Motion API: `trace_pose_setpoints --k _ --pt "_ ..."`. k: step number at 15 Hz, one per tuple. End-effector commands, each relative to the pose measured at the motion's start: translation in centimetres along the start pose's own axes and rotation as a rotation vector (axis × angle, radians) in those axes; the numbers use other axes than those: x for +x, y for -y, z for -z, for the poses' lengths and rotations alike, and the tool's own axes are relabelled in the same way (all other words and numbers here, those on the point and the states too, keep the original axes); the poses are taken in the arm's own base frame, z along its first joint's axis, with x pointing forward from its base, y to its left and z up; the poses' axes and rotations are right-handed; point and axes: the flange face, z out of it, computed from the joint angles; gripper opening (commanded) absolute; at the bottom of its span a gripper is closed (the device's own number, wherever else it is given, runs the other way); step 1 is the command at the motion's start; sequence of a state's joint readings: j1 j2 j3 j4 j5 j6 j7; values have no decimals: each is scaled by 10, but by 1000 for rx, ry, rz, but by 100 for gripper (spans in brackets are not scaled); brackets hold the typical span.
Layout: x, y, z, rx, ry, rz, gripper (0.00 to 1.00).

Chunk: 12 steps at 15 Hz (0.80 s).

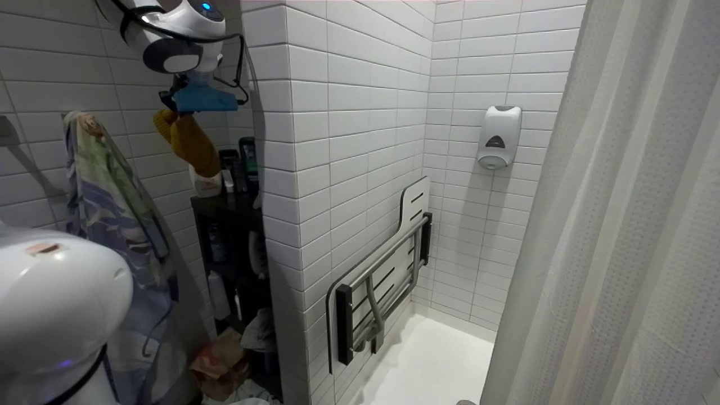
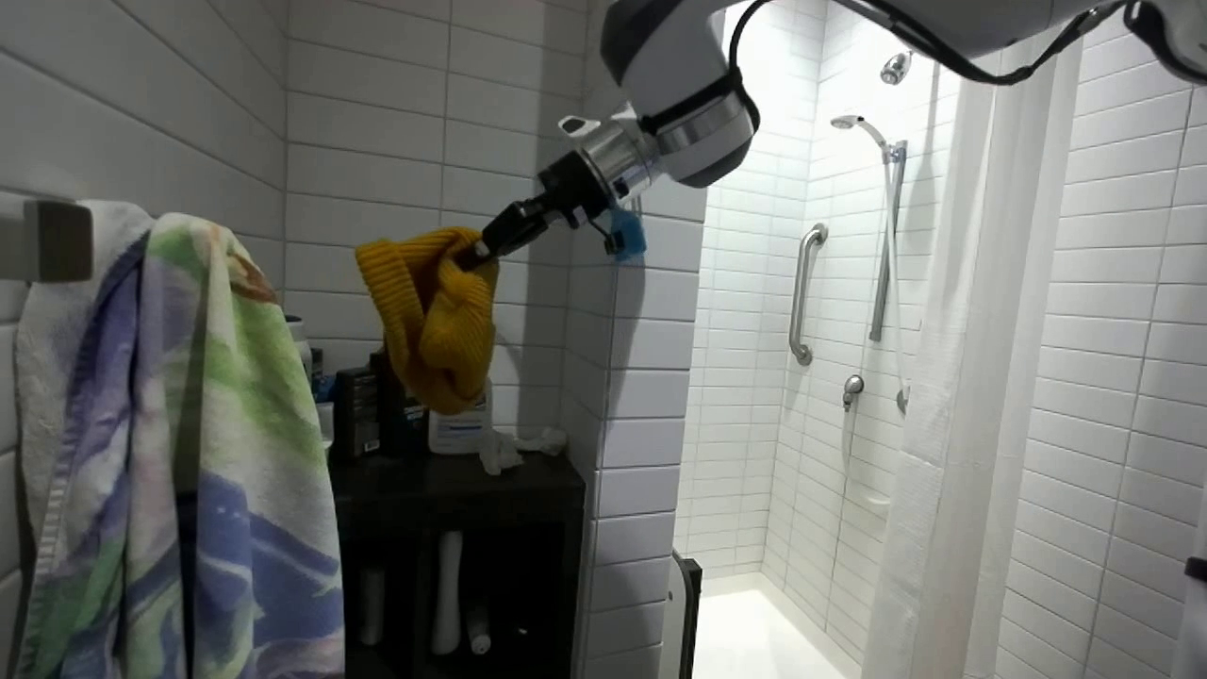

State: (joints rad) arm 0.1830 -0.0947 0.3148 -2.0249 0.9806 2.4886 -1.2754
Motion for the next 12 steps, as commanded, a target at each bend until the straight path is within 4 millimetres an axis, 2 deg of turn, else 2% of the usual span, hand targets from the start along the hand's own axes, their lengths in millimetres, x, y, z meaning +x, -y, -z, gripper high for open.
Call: trace_pose_setpoints --k 1,6,12 --pt "-13 14 37 66 -42 26 1" --pt "-33 37 63 195 -61 40 1" --pt "-51 83 83 298 -57 72 1"
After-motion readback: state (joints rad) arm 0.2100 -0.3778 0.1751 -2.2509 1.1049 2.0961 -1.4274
